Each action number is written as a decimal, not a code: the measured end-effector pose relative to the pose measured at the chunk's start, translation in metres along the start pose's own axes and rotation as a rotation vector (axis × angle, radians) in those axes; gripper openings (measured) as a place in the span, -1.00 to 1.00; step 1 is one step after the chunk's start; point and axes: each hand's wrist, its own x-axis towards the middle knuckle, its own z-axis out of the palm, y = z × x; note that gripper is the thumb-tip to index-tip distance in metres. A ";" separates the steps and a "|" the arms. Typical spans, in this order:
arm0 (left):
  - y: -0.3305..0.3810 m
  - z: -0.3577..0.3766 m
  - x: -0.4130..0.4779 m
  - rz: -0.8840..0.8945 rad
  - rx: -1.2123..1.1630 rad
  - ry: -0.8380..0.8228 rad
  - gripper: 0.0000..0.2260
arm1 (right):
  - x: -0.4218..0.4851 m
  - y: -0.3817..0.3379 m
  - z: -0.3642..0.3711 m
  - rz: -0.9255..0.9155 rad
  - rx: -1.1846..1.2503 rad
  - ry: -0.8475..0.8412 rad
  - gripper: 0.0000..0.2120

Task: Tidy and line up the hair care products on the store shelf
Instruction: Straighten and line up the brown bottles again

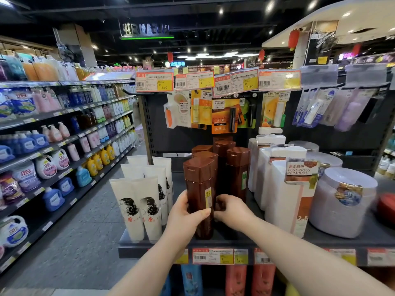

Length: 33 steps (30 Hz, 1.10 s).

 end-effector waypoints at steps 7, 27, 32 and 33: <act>-0.007 0.012 0.005 -0.007 0.064 -0.016 -0.59 | -0.017 0.018 -0.027 -0.064 -0.076 0.054 -0.71; -0.030 0.008 0.005 -0.032 0.335 -0.007 -0.61 | -0.031 0.009 -0.004 -0.108 0.001 -0.113 -0.70; -0.029 0.006 0.005 -0.047 0.342 0.004 -0.55 | -0.025 -0.012 -0.051 -0.171 -0.248 -0.051 -0.62; -0.026 0.005 0.005 -0.034 0.336 0.017 -0.52 | -0.024 -0.022 -0.067 -0.210 -0.273 0.005 -0.66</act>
